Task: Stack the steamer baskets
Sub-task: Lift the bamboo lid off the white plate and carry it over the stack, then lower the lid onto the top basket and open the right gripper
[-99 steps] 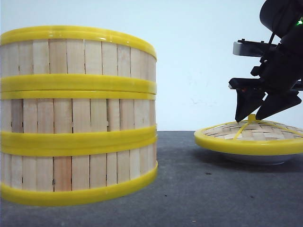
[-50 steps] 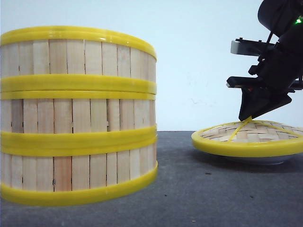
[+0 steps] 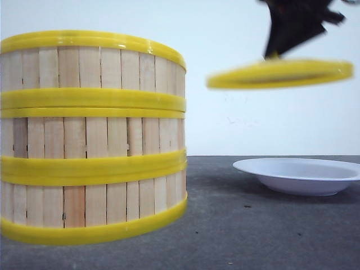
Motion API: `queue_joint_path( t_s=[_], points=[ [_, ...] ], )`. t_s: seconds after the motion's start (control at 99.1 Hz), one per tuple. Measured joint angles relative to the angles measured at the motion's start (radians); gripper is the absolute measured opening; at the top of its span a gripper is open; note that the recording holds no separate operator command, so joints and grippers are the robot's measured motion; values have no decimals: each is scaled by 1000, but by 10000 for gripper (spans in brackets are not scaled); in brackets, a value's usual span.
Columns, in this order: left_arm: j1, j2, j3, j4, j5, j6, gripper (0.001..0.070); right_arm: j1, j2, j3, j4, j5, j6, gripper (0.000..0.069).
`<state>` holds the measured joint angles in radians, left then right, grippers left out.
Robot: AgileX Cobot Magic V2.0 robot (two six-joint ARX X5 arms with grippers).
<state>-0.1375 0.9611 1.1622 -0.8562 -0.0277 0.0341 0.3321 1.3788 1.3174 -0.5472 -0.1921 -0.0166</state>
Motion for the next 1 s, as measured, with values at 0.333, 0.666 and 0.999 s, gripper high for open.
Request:
queue_joint_path(
  t_s=[0.333, 0.666, 0.999],
  points=[
    [0, 0, 0, 15, 0, 0, 277, 206, 24, 153, 7, -127, 56, 62],
    [0, 0, 0, 15, 0, -1, 277, 387, 206, 279, -50, -118, 49, 62],
    [0, 0, 0, 14, 0, 0, 277, 481, 306, 335, -70, -73, 12, 62]
  ],
)
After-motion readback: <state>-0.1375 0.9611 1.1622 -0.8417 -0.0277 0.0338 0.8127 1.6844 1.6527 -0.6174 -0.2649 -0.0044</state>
